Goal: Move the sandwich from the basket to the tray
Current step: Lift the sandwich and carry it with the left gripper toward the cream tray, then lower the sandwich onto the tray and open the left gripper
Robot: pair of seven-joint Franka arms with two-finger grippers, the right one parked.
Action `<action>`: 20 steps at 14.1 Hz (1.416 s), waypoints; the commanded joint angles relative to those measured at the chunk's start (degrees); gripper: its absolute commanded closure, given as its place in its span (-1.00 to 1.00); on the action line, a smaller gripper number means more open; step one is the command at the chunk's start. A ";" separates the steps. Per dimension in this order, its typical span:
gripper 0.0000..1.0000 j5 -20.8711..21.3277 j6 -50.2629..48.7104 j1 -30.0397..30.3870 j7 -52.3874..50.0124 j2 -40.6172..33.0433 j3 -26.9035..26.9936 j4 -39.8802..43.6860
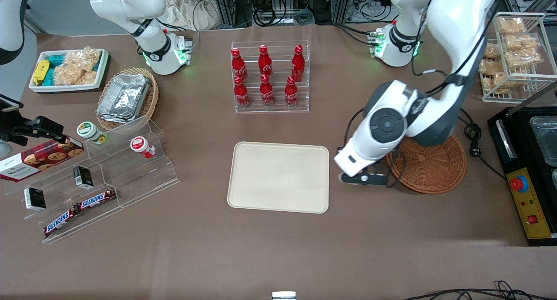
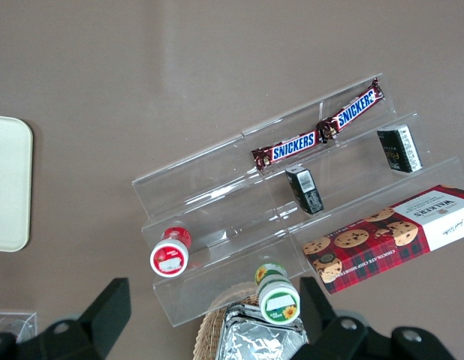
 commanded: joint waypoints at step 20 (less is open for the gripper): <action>-0.97 7.76 12.21 -7.39 -2.46 15.94 0.28 4.66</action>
